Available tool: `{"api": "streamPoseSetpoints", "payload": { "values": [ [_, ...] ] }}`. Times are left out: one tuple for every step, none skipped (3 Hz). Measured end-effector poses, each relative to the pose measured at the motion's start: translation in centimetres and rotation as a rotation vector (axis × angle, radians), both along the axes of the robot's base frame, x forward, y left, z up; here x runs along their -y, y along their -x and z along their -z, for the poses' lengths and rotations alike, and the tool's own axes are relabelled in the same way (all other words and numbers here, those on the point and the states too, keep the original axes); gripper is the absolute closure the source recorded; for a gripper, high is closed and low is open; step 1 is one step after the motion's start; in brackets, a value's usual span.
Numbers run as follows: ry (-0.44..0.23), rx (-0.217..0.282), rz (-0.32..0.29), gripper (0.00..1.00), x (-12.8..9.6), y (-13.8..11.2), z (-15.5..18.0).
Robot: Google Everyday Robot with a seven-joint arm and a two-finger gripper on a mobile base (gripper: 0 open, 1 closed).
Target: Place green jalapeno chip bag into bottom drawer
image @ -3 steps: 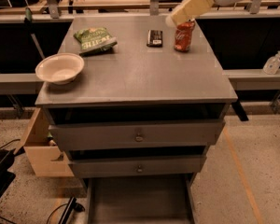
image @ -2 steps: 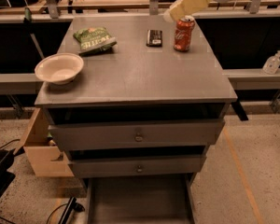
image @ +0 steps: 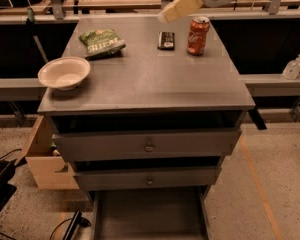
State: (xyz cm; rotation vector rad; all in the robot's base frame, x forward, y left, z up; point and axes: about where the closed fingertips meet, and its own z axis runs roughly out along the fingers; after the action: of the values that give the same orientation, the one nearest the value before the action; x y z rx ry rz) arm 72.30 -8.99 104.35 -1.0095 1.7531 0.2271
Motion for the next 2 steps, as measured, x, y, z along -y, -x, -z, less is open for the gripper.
{"api": "streamPoseSetpoints", "payload": {
  "values": [
    [-0.039,-0.004,0.001,0.0,-4.1,-4.8,1.9],
    [-0.064,-0.013,0.006,0.0,-6.9,-8.0,3.5]
  ]
}}
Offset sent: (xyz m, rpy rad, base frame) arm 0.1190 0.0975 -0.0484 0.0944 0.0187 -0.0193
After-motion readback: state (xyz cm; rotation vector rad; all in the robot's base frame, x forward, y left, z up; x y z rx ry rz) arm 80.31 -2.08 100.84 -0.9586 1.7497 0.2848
